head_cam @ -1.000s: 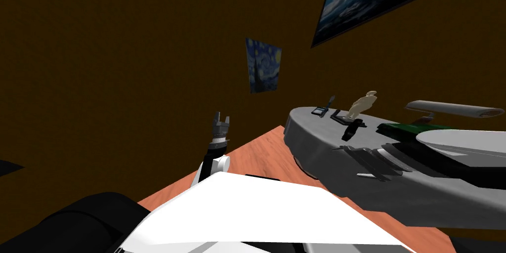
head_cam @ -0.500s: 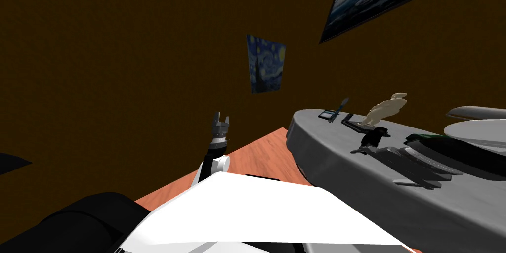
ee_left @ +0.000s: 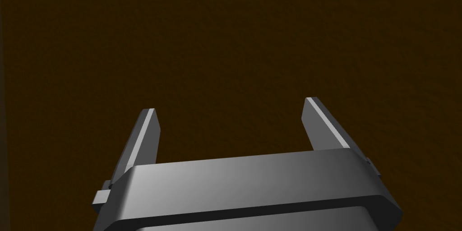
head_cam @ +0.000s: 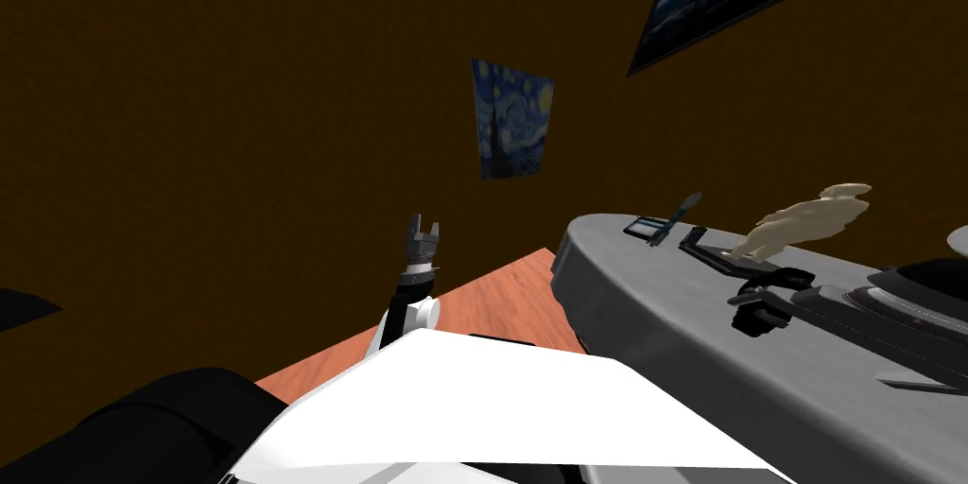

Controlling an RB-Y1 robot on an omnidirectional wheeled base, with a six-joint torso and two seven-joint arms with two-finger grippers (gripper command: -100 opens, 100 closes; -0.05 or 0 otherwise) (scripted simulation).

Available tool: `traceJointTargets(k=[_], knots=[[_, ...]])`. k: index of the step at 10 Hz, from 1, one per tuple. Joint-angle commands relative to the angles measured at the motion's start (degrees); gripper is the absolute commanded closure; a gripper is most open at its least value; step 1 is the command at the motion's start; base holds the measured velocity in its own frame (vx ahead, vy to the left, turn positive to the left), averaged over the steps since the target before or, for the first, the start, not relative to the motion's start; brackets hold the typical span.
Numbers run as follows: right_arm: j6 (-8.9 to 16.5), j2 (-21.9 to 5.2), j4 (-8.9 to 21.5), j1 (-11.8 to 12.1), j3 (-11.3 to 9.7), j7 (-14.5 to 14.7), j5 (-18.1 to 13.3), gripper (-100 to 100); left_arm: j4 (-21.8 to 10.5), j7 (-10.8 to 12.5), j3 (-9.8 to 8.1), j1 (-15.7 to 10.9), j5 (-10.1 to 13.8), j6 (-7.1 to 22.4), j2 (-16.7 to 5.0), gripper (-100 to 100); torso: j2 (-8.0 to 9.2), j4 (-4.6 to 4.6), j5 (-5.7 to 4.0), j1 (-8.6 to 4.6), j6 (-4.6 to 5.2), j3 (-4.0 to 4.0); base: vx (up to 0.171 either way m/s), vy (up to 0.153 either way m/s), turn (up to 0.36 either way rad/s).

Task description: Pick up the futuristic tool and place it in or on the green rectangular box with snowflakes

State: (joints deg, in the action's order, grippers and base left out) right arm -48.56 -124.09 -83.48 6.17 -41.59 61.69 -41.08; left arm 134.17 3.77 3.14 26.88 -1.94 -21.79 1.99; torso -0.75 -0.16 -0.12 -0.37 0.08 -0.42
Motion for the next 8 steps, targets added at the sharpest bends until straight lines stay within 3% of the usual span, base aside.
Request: traceJointTargets(k=[1, 3, 4, 5, 6, 8], knots=[[-1.21, -1.99, 1.83, -0.23, -0.69, 0.54, -2.06, -100, 0.0, 0.0, 0.0, 0.0, 0.0, 0.0, 0.0, 0, 0.0, 0.0, 0.0, 0.0, 0.0, 0.0, 0.181, -0.141, 0.074], [-1.58, -3.52, 2.98, -0.54, -2.32, 1.47, -3.17, -100, 0.0, 0.0, -0.01, 0.0, 0.0, 0.0, 0.0, 0, -0.04, -0.02, -0.08, -0.24, 0.01, -0.03, 0.167, -0.127, 0.06], [-1.35, -2.94, 2.76, -0.5, -2.05, 1.45, -2.73, -100, 0.0, 0.0, 0.0, 0.0, 0.0, 0.0, 0.0, 0, 0.0, -0.01, -0.06, -0.13, 0.01, -0.01, 0.065, -0.045, 0.014], [-1.39, -3.08, 2.76, -0.53, -2.14, 1.49, -2.79, 0, 0.0, 0.0, 0.0, -0.01, 0.0, 0.0, 0.0, 0, 0.27, 0.04, -0.03, 0.09, 0.01, 0.13, 0.013, -0.009, 0.003], [-1.67, -2.57, 2.79, -0.37, -1.49, -0.88, -3.88, -100, 0.0, 0.0, 0.01, -0.01, 0.0, 0.0, 0.01, 0, 0.49, 0.1, 0.02, 0.24, 0.02, 0.27, -0.046, -0.043, 0.186], [-1.95, -2.08, 2.82, -0.21, -0.86, -3.24, -4.99, -100, -0.01, 0.0, 0.01, -0.04, 0.0, 0.01, 0.01, 0, 1.03, 0.22, 0.01, 0.16, -0.03, 0.58, -0.14, -0.054, 0.215]])
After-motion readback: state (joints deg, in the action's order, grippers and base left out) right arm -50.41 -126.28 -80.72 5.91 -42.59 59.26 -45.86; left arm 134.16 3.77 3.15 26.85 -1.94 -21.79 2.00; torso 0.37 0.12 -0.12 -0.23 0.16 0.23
